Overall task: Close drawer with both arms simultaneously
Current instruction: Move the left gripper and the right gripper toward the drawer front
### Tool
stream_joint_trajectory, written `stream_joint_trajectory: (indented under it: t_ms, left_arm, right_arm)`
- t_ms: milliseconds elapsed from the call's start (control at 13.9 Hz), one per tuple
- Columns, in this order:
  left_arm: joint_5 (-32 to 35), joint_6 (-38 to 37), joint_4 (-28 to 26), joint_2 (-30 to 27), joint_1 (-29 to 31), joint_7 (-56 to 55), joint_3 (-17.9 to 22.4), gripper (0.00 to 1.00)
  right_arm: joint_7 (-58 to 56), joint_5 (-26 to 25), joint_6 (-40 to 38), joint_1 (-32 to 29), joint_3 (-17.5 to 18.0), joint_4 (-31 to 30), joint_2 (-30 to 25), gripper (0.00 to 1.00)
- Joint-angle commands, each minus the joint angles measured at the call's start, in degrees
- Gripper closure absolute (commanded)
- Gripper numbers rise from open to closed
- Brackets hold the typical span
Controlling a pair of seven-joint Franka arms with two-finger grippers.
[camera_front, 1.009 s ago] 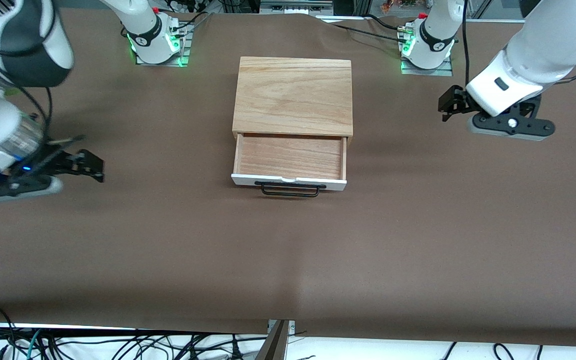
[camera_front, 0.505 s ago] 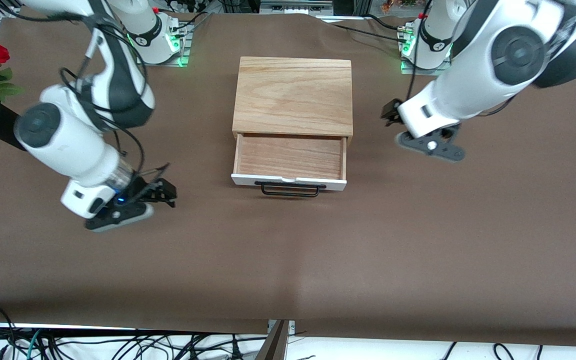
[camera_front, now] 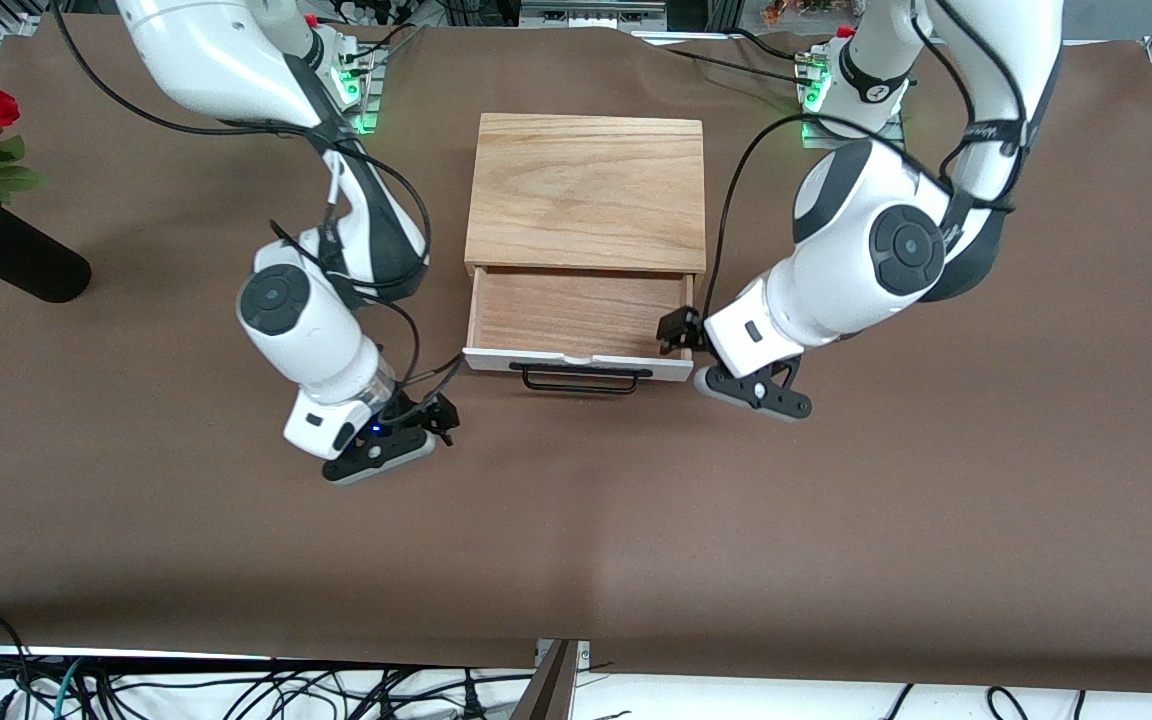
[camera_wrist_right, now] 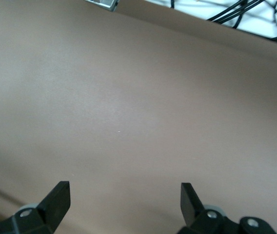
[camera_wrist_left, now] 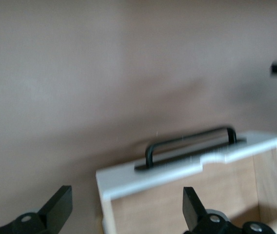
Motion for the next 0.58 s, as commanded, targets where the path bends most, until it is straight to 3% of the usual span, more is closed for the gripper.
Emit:
stream_joint_trajectory:
  t_ms: [0, 144, 505]
  left_arm:
    - [-1.36, 3.92, 0.56, 1.68, -0.51, -1.44, 0.26, 0.00]
    - [-2.84, 3.84, 0.47, 3.60, -1.03, -1.27, 0.18, 0.00]
    - [-5.67, 4.10, 0.56, 6.69, -3.76, -1.44, 0.26, 0.00]
  right_arm:
    - [0.85, 4.60, -0.30, -0.11, 1.33, 2.47, 1.70, 0.00]
    - [0.85, 8.56, -1.52, -0.11, 2.12, 2.47, 1.79, 0.00]
    - [0.67, 9.11, -12.33, -0.11, 2.39, 2.64, 1.35, 0.00]
